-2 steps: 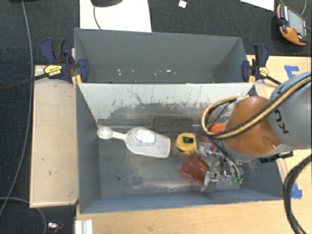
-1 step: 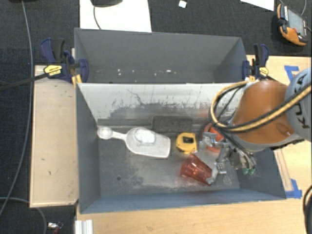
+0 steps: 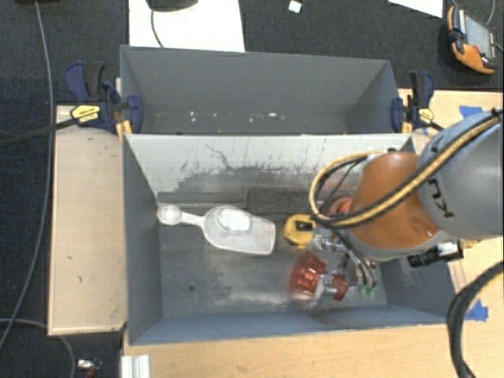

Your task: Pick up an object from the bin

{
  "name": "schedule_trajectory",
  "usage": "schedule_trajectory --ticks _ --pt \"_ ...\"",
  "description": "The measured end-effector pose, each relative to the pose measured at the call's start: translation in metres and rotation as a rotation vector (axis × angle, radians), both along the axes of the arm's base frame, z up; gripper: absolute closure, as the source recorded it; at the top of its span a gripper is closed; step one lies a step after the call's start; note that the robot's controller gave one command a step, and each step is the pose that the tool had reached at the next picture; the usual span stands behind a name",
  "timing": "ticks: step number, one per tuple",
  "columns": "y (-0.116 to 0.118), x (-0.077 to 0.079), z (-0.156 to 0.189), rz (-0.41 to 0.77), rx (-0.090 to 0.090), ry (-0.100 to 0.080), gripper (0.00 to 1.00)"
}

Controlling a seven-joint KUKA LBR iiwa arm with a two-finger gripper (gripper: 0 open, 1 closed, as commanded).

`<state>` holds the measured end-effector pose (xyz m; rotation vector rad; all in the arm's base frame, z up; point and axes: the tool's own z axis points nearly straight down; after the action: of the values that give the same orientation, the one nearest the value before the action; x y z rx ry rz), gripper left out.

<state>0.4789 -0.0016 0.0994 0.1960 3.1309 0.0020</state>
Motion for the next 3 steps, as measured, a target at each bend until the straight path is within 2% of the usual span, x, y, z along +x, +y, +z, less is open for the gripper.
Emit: schedule_trajectory --ticks 1,2,3 --pt "-0.0261 0.0061 -0.0294 0.017 -0.002 -0.013 0.00" --pt "-0.0193 -0.0003 -0.0297 -0.022 0.002 -0.003 1.00" --pt "-0.0194 -0.0003 -0.0293 -0.021 0.001 -0.003 1.00"
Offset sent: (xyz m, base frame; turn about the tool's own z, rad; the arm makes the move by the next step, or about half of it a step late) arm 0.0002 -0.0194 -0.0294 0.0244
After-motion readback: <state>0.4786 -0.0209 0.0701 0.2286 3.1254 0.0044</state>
